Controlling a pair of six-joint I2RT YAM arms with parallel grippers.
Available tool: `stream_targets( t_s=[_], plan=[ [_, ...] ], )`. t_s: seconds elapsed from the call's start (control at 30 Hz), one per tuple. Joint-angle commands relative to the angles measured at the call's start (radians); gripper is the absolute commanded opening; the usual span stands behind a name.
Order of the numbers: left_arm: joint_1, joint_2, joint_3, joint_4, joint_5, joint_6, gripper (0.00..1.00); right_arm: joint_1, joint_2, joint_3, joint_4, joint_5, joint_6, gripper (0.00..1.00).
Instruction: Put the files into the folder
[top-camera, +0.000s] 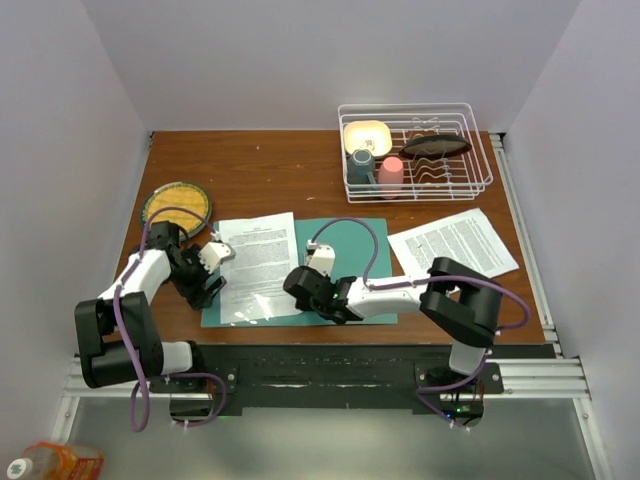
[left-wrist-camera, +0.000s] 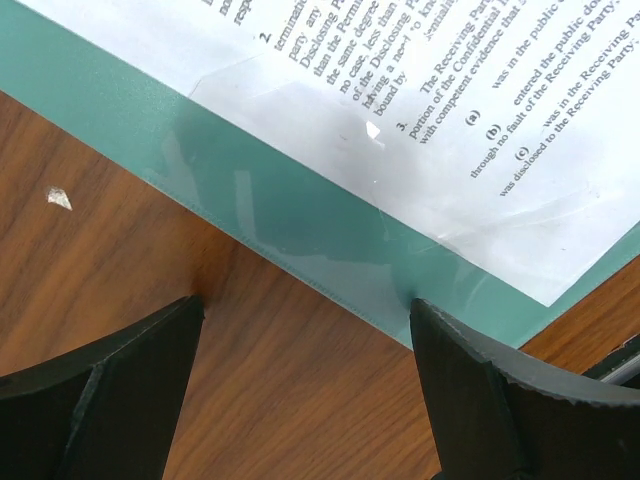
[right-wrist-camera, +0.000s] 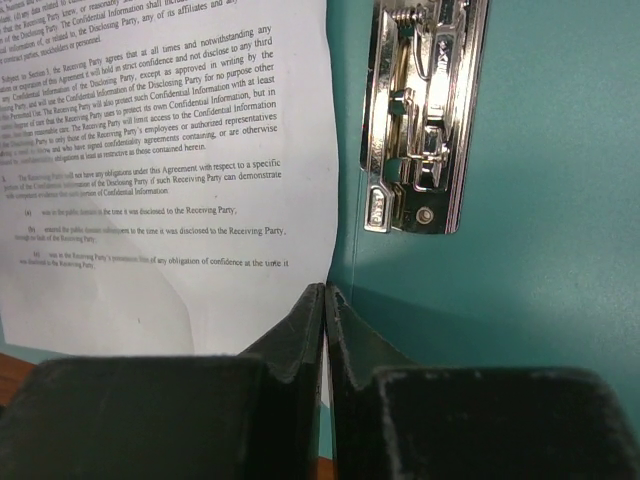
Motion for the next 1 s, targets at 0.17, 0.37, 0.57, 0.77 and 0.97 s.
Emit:
stream_targets(
  t_s=[0.17, 0.37, 0.57, 0.77, 0.97],
  plan=[
    [0.002, -0.021, 0.011, -0.001, 0.028, -0.013, 0.90, -0.018, -0.143, 0.051, -0.206, 0.138, -0.076, 0.52],
    [0.000, -0.027, 0.014, -0.002, 0.022, -0.018, 0.90, -0.047, -0.060, 0.209, -0.023, 0.016, -0.282, 0.41],
    [0.002, -0.060, 0.031, 0.022, 0.029, 0.003, 0.86, -0.124, 0.147, 0.352, 0.195, -0.240, -0.333, 0.00],
    [0.002, -0.015, 0.029, 0.019, 0.080, 0.069, 0.86, -0.165, 0.371, 0.577, 0.231, -0.409, -0.328, 0.00],
    [0.000, 0.000, 0.002, 0.033, 0.120, 0.083, 0.85, -0.196, 0.494, 0.701, 0.255, -0.508, -0.302, 0.00]
  ],
)
